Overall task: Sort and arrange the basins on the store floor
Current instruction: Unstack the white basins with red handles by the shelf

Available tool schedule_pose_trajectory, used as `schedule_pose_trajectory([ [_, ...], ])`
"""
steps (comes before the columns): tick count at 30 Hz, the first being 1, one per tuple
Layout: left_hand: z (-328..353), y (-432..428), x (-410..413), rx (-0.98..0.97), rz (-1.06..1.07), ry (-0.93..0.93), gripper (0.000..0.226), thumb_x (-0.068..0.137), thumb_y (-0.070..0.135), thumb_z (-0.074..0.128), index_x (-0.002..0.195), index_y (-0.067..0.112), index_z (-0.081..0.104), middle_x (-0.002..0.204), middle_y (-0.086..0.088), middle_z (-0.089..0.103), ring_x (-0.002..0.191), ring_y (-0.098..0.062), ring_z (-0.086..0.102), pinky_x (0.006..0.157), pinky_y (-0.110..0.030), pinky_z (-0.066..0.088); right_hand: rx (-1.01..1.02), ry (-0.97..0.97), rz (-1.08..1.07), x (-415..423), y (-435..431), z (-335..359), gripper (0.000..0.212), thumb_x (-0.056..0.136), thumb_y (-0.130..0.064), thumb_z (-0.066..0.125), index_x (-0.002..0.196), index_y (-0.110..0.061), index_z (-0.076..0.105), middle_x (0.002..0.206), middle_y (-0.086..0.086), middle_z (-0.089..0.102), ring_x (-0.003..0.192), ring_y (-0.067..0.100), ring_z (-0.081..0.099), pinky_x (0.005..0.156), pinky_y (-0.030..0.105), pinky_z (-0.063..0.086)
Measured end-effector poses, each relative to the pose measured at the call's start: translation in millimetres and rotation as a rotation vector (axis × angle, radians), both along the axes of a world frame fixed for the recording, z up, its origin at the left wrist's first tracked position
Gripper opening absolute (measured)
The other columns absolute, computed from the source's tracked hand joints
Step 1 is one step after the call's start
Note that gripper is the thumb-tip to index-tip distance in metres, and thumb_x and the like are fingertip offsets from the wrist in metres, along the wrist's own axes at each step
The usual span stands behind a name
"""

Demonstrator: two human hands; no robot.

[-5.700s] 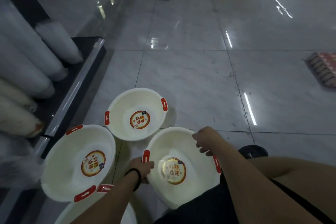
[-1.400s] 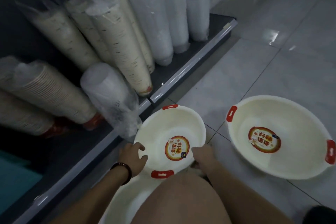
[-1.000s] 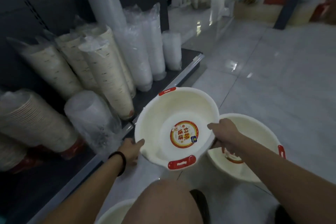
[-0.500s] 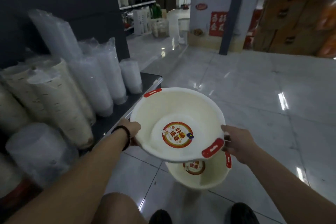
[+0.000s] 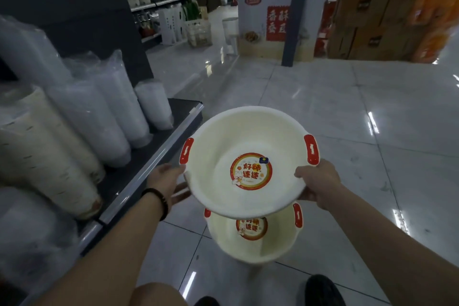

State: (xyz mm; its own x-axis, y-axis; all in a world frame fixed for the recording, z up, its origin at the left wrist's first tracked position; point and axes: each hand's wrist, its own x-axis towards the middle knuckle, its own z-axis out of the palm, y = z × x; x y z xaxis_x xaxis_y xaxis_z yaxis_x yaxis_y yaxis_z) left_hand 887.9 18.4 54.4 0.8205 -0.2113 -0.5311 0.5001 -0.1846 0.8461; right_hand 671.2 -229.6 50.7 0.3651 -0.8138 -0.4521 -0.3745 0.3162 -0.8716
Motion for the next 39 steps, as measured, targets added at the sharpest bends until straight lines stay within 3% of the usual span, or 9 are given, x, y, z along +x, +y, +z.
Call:
schedule_pose_trajectory([
  [4, -10.5, -32.5, 24.2, 0.27, -0.254, -0.143, 0.048, 0.095, 0.014, 0.067, 0.14, 0.018, 0.052, 0.105, -0.006, 0.063, 0.094, -0.031, 0.067, 0.077, -0.051, 0.062, -0.107, 0.102, 0.138, 3.9, -24.3, -6.6, 0.034, 0.087, -0.006, 0.077, 0.116, -0.014, 0.062, 0.104, 0.011, 0.072, 0.084, 0.033, 0.073, 0.056, 0.047, 0.064],
  [10, -56.1, -81.4, 49.3, 0.624, -0.471, -0.148, 0.023, 0.092, 0.003, 0.064, 0.111, 0.002, 0.052, 0.1, -0.023, 0.065, 0.083, -0.04, 0.072, 0.069, -0.058, 0.062, -0.123, 0.399, 0.245, 15.3, -69.3, -38.7, 0.026, 0.089, -0.016, 0.076, 0.107, -0.003, 0.063, 0.09, 0.021, 0.073, 0.056, 0.034, 0.075, 0.045, 0.037, 0.059],
  [15, -126.9, -98.0, 67.2, 0.716, -0.522, -0.135, 0.02, 0.088, 0.006, 0.066, 0.104, 0.001, 0.055, 0.105, -0.023, 0.064, 0.089, -0.044, 0.07, 0.068, -0.061, 0.061, -0.121, 0.556, 0.295, 27.9, -84.4, -112.8, 0.022, 0.088, -0.018, 0.072, 0.098, 0.0, 0.063, 0.082, 0.024, 0.073, 0.052, 0.036, 0.073, 0.046, 0.04, 0.06],
  [18, -159.3, -100.2, 75.5, 0.824, -0.587, -0.167, 0.016, 0.088, 0.01, 0.066, 0.097, 0.002, 0.056, 0.101, -0.022, 0.066, 0.086, -0.042, 0.07, 0.067, -0.059, 0.062, 0.001, 0.669, 0.371, 32.0, -89.0, -149.2, 0.033, 0.087, -0.022, 0.079, 0.1, 0.003, 0.061, 0.087, 0.024, 0.074, 0.058, 0.036, 0.075, 0.054, 0.044, 0.064],
  [23, -205.4, -97.8, 70.8, 0.914, -0.628, -0.182, 0.027, 0.088, 0.013, 0.067, 0.111, 0.0, 0.058, 0.103, -0.02, 0.065, 0.078, -0.033, 0.063, 0.062, -0.044, 0.061, -0.053, 0.799, 0.438, 36.7, -84.1, -192.2, 0.035, 0.09, -0.025, 0.074, 0.11, -0.002, 0.056, 0.093, 0.016, 0.068, 0.073, 0.03, 0.073, 0.051, 0.037, 0.062],
  [27, -237.2, -100.0, 66.2, 0.914, -0.674, -0.189, 0.042, 0.088, 0.015, 0.063, 0.128, 0.01, 0.051, 0.116, -0.016, 0.06, 0.091, -0.033, 0.061, 0.058, -0.04, 0.059, -0.092, 0.853, 0.454, 29.3, -83.8, -220.8, 0.038, 0.091, -0.026, 0.075, 0.119, -0.006, 0.059, 0.097, 0.011, 0.065, 0.079, 0.028, 0.07, 0.064, 0.04, 0.066],
  [31, -256.1, -104.0, 65.1, 0.926, -0.63, -0.203, 0.056, 0.09, 0.009, 0.058, 0.144, 0.01, 0.043, 0.127, -0.019, 0.056, 0.106, -0.036, 0.058, 0.084, -0.046, 0.058, -0.041, 0.808, 0.407, 22.6, -78.1, -239.4, 0.048, 0.09, -0.031, 0.08, 0.126, -0.007, 0.058, 0.104, 0.013, 0.066, 0.074, 0.026, 0.073, 0.057, 0.034, 0.064],
  [33, -263.7, -105.2, 65.0, 0.922, -0.626, -0.174, 0.06, 0.09, 0.006, 0.057, 0.147, 0.013, 0.038, 0.129, -0.021, 0.052, 0.11, -0.04, 0.057, 0.088, -0.054, 0.057, -0.069, 0.809, 0.42, 20.6, -77.1, -247.7, 0.046, 0.09, -0.034, 0.079, 0.123, -0.007, 0.062, 0.099, 0.011, 0.069, 0.071, 0.024, 0.073, 0.056, 0.033, 0.062],
  [39, -274.7, -110.9, 70.7, 0.914, -0.692, -0.157, 0.074, 0.092, 0.003, 0.049, 0.155, 0.034, 0.026, 0.137, -0.021, 0.045, 0.114, -0.043, 0.053, 0.069, -0.047, 0.055, -0.028, 0.82, 0.416, 21.1, -83.1, -261.4, 0.049, 0.089, -0.036, 0.08, 0.123, -0.006, 0.062, 0.102, 0.014, 0.071, 0.077, 0.026, 0.074, 0.054, 0.032, 0.061],
])
